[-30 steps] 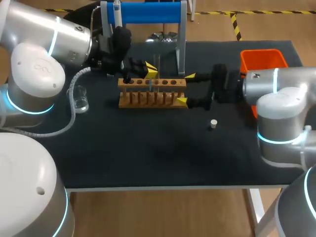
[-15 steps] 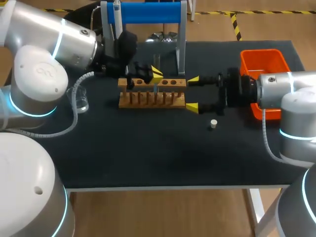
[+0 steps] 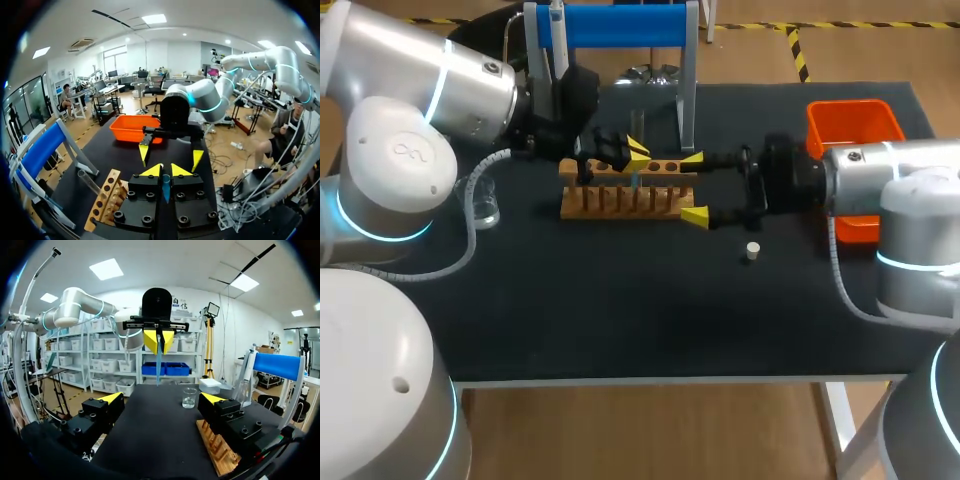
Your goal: Invert the test tube, pick up the pipette, mount the tip to pipette, aspirate from beaker and dispense into the tube, eject the tip, return the pipette, and cap with the stopper.
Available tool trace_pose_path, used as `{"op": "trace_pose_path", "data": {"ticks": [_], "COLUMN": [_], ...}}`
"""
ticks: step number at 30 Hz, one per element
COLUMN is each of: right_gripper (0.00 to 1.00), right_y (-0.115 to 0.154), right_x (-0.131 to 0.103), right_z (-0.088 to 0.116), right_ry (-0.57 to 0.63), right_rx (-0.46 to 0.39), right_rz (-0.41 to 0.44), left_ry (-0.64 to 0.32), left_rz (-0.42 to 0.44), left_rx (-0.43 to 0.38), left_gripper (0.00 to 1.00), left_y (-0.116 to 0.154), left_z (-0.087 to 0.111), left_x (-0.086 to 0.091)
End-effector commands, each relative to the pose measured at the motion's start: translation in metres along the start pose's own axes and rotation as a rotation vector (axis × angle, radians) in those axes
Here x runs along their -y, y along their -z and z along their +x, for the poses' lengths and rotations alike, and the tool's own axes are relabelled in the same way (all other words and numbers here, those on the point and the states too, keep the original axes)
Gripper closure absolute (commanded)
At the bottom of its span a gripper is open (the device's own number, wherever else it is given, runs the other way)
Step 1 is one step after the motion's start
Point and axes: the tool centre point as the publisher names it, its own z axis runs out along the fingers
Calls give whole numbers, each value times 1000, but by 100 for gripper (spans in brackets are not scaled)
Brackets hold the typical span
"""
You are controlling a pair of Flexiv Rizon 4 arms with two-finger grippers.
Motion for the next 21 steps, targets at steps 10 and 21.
{"op": "trace_pose_path", "data": {"ticks": [10,21], "right_gripper": [0,0], "right_y": [-29,-57], "right_x": [-18,-28], "right_z": [3,6], "right_ry": [-8,-2], "right_rx": [-62,-111], "right_rz": [-37,-58], "left_ry": [1,1], "left_rz": [-2,-2], "left_rx": [0,0], "left_gripper": [100,100], "left_y": [0,0], "left_z": [0,0], "left_x": [0,0]}}
